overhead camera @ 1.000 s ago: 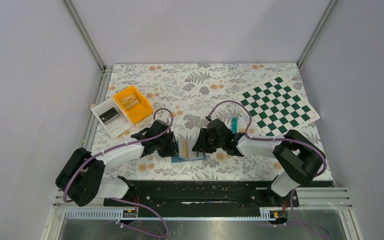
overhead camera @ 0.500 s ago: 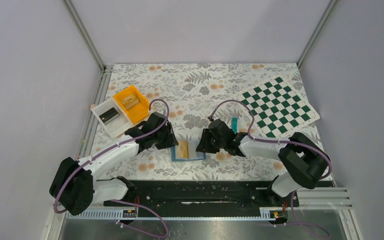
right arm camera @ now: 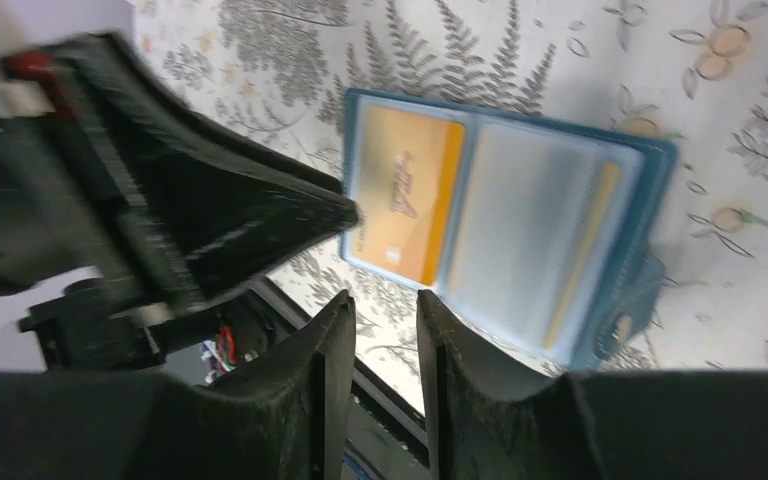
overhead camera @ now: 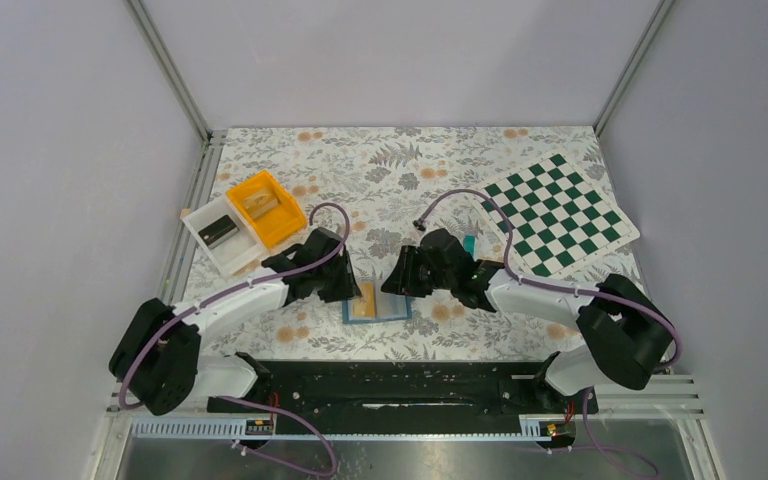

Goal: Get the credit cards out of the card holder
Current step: Open the card holder at the center of the board, then remove the credit card from the card holder.

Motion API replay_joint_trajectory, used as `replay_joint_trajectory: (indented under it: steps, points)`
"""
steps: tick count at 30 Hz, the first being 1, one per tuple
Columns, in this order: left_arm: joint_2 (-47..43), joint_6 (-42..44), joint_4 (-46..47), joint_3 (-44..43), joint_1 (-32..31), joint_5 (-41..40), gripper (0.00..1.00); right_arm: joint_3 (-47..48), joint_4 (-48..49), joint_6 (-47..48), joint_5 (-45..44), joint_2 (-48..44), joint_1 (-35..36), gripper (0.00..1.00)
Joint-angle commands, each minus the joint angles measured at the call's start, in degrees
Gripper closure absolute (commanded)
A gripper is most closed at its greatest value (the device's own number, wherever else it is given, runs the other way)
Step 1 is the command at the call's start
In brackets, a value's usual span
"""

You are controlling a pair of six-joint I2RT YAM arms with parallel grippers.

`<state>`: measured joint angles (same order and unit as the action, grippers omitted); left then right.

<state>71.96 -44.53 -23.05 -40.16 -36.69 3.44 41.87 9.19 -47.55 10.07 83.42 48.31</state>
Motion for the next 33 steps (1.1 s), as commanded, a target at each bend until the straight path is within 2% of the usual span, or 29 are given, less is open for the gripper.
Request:
replay_joint_trajectory:
  steps: [1,13,17,21,33]
  points:
    - [2.99,-0.78,4.1,2.54,1.53,3.1,0.72,3.19,6.24,-1.91,4.04,1.8,0.11,0.64]
    - [2.95,0.32,5.17,5.94,1.62,0.85,0.76,5.13,11.88,-1.72,7.5,14.26,-0.23,0.63]
    - [3.8,0.32,6.1,6.54,1.62,1.44,0.76,4.43,12.88,-2.05,7.38,15.41,-0.45,0.62]
    - [4.55,0.32,6.73,6.99,1.62,1.93,0.76,3.87,12.9,-1.67,7.22,15.93,-0.5,0.57]
    - [5.63,-0.35,9.38,8.42,1.62,3.82,0.78,3.64,10.65,-1.09,4.25,16.81,-0.5,0.59]
